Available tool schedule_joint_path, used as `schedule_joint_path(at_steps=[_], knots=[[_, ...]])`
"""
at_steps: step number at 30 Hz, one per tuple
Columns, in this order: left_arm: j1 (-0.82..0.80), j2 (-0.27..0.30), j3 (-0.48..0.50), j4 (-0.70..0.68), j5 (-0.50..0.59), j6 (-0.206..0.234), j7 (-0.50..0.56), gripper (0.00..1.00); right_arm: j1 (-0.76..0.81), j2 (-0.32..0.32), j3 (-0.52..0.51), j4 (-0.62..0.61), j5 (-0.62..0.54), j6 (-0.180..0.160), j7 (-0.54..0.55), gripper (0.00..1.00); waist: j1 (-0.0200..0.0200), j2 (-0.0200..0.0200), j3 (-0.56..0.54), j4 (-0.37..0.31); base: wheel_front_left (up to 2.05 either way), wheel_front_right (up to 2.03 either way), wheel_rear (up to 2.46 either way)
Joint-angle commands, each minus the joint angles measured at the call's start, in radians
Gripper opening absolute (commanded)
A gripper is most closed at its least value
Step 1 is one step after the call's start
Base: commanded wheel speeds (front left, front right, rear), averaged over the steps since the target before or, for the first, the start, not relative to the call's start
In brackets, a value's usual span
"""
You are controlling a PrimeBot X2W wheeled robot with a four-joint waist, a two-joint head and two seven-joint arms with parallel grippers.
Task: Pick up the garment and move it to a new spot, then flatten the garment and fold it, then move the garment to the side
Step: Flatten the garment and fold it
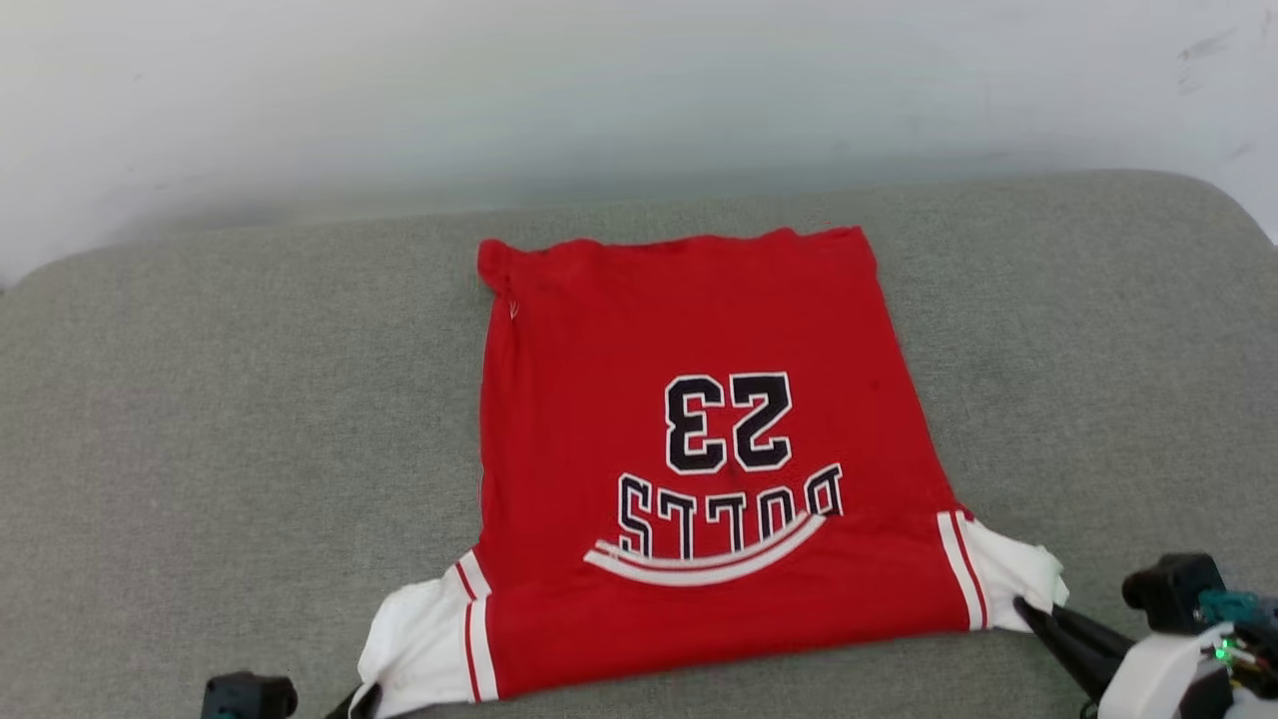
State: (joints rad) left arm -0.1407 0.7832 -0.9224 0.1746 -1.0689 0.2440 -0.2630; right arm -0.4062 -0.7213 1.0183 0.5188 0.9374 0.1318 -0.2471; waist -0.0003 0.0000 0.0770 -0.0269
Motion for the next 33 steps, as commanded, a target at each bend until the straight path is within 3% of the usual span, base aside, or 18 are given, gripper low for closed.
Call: schedule_joint_path(at_steps=[1, 6, 7, 8, 9, 17, 21, 27, 33], knots=[[0.041, 0.003, 0.010, -0.010, 0.010, 0.018, -0.002, 0.00, 0.058, -0.014, -0.028, 0.000, -0.010, -0.002, -0.008, 0.00, 0.0003, 0.0000, -0.012, 0.000, 0.00, 0.00, 0.00], [0.095, -0.013, 0.034, -0.040, 0.037, 0.038, -0.002, 0.00, 0.172, -0.002, -0.106, -0.020, -0.034, -0.002, -0.009, 0.00, 0.0003, 0.0000, -0.011, 0.007, 0.00, 0.00, 0.00], [0.098, -0.015, 0.041, -0.046, 0.042, 0.041, -0.002, 0.00, 0.178, 0.002, -0.128, -0.024, -0.042, -0.002, -0.009, 0.14, 0.0003, 0.0000, -0.009, 0.007, 0.00, 0.00, 0.00], [0.098, -0.016, 0.046, -0.051, 0.053, 0.042, -0.002, 0.00, 0.184, 0.006, -0.149, -0.031, -0.052, -0.002, -0.010, 0.42, 0.0003, 0.0000, -0.007, 0.007, 0.00, 0.00, 0.00], [0.095, -0.016, 0.052, -0.057, 0.063, 0.044, -0.002, 0.00, 0.183, 0.008, -0.170, -0.040, -0.067, -0.002, -0.009, 1.00, 0.0003, 0.0000, -0.005, 0.007, 0.00, 0.00, 0.00], [0.080, -0.021, 0.094, -0.109, 0.123, 0.065, -0.002, 0.00, 0.126, -0.027, -0.383, -0.169, -0.187, -0.001, 0.006, 1.00, 0.0003, 0.0000, 0.011, 0.013, 0.00, 0.00, 0.00], [0.071, -0.018, 0.113, -0.147, 0.157, 0.081, -0.002, 0.00, 0.052, -0.064, -0.530, -0.284, -0.270, -0.001, 0.081, 1.00, 0.0003, 0.0000, 0.040, 0.024, 0.00, 0.00, 0.00], [0.017, -0.014, 0.122, -0.203, 0.216, 0.097, -0.002, 0.00, -0.166, -0.096, -0.624, -0.412, -0.328, -0.002, 0.339, 1.00, 0.0003, 0.0000, 0.138, 0.075, 0.00, 0.00, 0.00], [-0.057, -0.028, 0.126, -0.245, 0.262, 0.096, -0.002, 0.00, -0.448, -0.105, -0.531, -0.375, -0.276, -0.001, 0.732, 1.00, 0.0003, 0.0000, 0.264, 0.135, 0.00, 0.00, 0.00]])
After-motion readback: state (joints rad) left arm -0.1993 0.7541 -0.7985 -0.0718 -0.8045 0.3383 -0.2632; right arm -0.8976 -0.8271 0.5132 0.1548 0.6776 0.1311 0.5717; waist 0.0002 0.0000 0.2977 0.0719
